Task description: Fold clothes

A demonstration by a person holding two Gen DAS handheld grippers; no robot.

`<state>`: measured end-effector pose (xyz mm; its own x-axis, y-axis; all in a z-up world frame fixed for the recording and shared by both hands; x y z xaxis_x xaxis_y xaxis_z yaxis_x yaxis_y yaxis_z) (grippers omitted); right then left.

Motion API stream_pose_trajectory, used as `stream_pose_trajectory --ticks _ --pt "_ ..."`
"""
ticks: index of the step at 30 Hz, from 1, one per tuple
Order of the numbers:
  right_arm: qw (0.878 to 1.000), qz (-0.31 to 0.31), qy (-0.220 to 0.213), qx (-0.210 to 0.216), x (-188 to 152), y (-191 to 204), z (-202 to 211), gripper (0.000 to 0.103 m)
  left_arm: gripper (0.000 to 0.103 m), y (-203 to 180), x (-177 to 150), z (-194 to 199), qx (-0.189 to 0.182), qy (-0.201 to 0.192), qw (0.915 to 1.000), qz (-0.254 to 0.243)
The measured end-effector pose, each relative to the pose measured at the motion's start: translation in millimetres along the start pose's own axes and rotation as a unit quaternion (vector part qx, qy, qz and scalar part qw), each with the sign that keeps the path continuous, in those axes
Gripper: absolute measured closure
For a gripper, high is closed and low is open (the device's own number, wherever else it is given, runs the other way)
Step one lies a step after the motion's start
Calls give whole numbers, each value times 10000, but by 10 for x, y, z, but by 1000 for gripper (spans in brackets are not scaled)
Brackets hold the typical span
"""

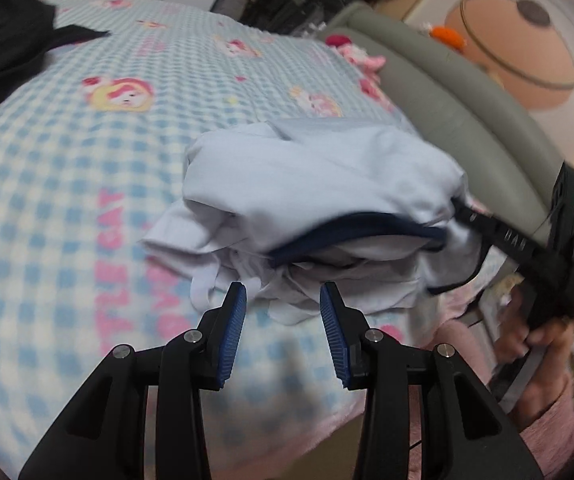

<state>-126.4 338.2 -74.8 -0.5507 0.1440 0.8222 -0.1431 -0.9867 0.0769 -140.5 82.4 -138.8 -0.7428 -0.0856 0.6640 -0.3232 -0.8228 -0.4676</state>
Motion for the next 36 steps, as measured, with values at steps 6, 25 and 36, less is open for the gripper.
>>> stream_pose_trajectory --ticks 6,25,36 --pt "9930 -39 1109 -393 -268 -206 -396 83 63 -175 -46 -279 296 297 9983 -412" --pt "9664 573 1771 1770 -707 435 -48 58 82 -226 558 111 178 -816 9965 20" --pt "9925 775 931 189 -461 359 -314 58 54 39 252 -288 1078 -158 9938 -210"
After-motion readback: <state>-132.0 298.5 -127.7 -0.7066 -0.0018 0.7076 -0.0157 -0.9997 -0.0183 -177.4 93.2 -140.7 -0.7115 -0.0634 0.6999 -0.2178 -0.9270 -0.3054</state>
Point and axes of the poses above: each gripper's, at about its wrist camera, not at the fingertips, and z roughly against the way its jaws point, y to its left, x to its top, the point moved 6 cm from there along -z, roughly the way its jaws point, and after that the axes turned 8 degrees about -y, right-handed, at the moved point
